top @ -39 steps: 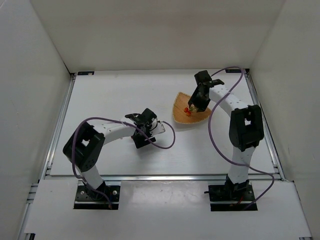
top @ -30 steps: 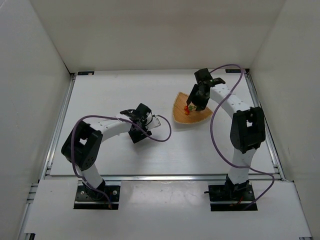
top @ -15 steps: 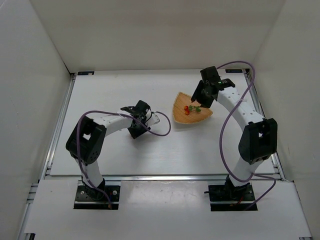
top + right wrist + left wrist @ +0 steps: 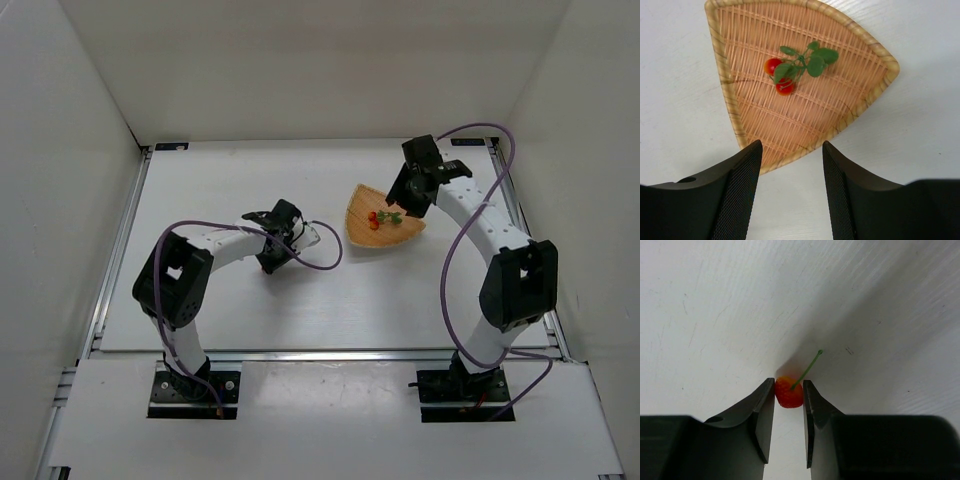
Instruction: Place and organize the fake fruits in the fruit bowl
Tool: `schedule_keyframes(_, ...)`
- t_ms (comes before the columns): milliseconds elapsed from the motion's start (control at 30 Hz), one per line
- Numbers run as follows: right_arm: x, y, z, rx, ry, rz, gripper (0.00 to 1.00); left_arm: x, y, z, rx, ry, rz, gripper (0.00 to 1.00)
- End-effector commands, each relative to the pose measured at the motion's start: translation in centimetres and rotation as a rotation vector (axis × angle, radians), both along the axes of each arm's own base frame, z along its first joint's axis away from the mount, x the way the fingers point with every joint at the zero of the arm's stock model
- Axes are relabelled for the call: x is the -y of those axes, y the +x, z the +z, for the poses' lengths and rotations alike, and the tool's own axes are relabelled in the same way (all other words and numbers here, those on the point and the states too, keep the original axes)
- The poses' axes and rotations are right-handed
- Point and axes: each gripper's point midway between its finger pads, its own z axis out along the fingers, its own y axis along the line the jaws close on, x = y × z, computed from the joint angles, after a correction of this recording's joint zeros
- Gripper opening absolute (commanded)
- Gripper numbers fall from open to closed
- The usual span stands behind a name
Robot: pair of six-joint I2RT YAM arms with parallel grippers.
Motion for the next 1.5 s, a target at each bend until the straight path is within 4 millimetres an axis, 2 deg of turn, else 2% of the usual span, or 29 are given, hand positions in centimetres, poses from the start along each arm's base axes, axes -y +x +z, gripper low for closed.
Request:
schedule_keyframes(0, 1.4, -1.3, 2.5, 0.065, -0.033, -0.029, 0.57, 2.8, 2.4, 5.3, 0.134, -0.1, 0.005, 0.21)
schedule_keyframes(33, 1.8, -1.6, 2.5, 0.07, -0.044, -0.037, 0.57, 4.0, 2.7, 6.7, 0.161, -0.121, -0.016, 0.21)
schedule_keyframes(67, 2.3, -2.1, 3.1, 0.088, -0.052, -0.047, 0.57, 5.6, 4.1, 9.3, 0.22, -0.171, -0.015, 0.21)
schedule_keyframes(133, 3.7, -3.3, 1.8, 0.06, -0.058, -0.095, 0.57, 7.9, 5.0, 11.2, 0.24, -0.232, -0.025, 0.21)
schedule_keyframes(167, 4.4, -3.9, 2.2, 0.072, -0.062, -0.111, 0.57, 9.7, 6.1, 13.5, 0.282, -0.29, -0.029, 0.21)
schedule_keyframes(233, 5.4, -5.2, 0.9, 0.048, -0.065, -0.135, 0.57, 11.9, 7.0, 14.7, 0.294, -0.339, -0.049, 0.21)
schedule_keyframes(267, 5.9, -5.4, 1.4, 0.07, -0.057, -0.148, 0.57, 14.2, 7.8, 15.5, 0.297, -0.381, -0.065, 0.21)
schedule_keyframes(333, 7.5, -6.5, 1.2, 0.075, -0.079, -0.184, 0.57, 16.5, 8.7, 15.9, 0.294, -0.425, -0.073, 0.21)
schedule_keyframes(367, 7.8, -6.9, 1.2, 0.081, -0.085, -0.189, 0.57, 18.9, 9.3, 15.8, 0.283, -0.462, -0.096, 0.21)
schedule_keyframes(433, 9.5, -7.6, 1.7, 0.103, -0.086, -0.235, 0.57, 21.4, 9.5, 15.4, 0.27, -0.487, -0.133, 0.23)
schedule_keyframes(467, 10.0, -8.1, 1.3, 0.095, -0.089, -0.247, 0.57, 22.8, 9.5, 13.5, 0.243, -0.471, -0.147, 0.24)
schedule_keyframes(500, 10.5, -8.4, 1.4, 0.102, -0.087, -0.263, 0.57, 23.9, 10.0, 14.2, 0.262, -0.49, -0.159, 0.26)
schedule_keyframes(533, 11.5, -8.5, 2.4, 0.134, -0.077, -0.294, 0.57, 24.2, 10.3, 13.9, 0.262, -0.49, -0.159, 0.27)
schedule_keyframes(567, 12.0, -8.9, 2.3, 0.129, -0.08, -0.306, 0.57, 25.1, 10.1, 12.7, 0.247, -0.482, -0.171, 0.29)
schedule_keyframes(700, 13.7, -9.6, 4.2, 0.192, -0.08, -0.364, 0.57, 26.8, 9.4, 12.6, 0.231, -0.508, -0.194, 0.38)
schedule_keyframes(833, 14.2, -10.1, 5.0, 0.215, -0.104, -0.361, 0.6, 26.4, 9.2, 12.7, 0.232, -0.501, -0.178, 0.78)
schedule_keyframes(867, 14.2, -10.2, 5.2, 0.213, -0.105, -0.361, 0.63, 26.2, 9.4, 13.3, 0.249, -0.499, -0.171, 0.98)
schedule_keyframes(967, 14.8, -10.9, 5.4, 0.215, -0.13, -0.369, 0.7, 24.8, 8.9, 16.1, 0.285, -0.517, -0.107, 1.0)
schedule_keyframes(1000, 14.8, -11.3, 5.4, 0.208, -0.133, -0.368, 0.73, 23.7, 8.7, 18.8, 0.335, -0.524, -0.091, 1.0)
schedule_keyframes(1067, 14.9, -11.9, 5.2, 0.196, -0.142, -0.36, 0.81, 21.8, 8.0, 20.0, 0.366, -0.505, -0.05, 1.0)
schedule_keyframes(1100, 15.2, -12.4, 4.8, 0.186, -0.146, -0.368, 0.83, 20.4, 7.4, 22.7, 0.419, -0.52, -0.033, 1.0)
schedule_keyframes(1133, 15.3, -12.8, 4.6, 0.165, -0.16, -0.356, 0.85, 17.0, 8.5, 21.9, 0.445, -0.452, 0.042, 1.0)
schedule_keyframes(1200, 15.8, -14.2, 3.9, 0.136, -0.17, -0.364, 0.93, 12.6, 9.1, 22.3, 0.479, -0.404, 0.134, 1.0)
schedule_keyframes(1233, 16.1, -14.7, 3.1, 0.119, -0.175, -0.373, 0.96, 7.4, 9.6, 22.0, 0.503, -0.338, 0.233, 1.0)
schedule_keyframes(1300, 16.4, -15.9, 2.7, 0.118, -0.176, -0.384, 1.0, 1.8, 10.0, 21.3, 0.515, -0.287, 0.358, 1.0)
schedule_keyframes(1333, 16.4, -16.1, 2.4, 0.121, -0.171, -0.369, 1.0, -1.3, 9.7, 21.7, 0.523, -0.279, 0.426, 1.0)
schedule_keyframes(1367, 16.1, -16.6, 1.9, 0.121, -0.161, -0.343, 1.0, -6.8, 9.4, 19.5, 0.475, -0.231, 0.561, 1.0)
schedule_keyframes(1433, 15.2, -16.9, 1.3, 0.116, -0.128, -0.282, 1.0, -11.9, 8.3, 18.4, 0.444, -0.214, 0.699, 1.0)
schedule_keyframes(1467, 15.2, -16.9, 1.3, 0.116, -0.128, -0.282, 1.0, -16.3, 6.7, 17.6, 0.427, -0.185, 0.823, 1.0)
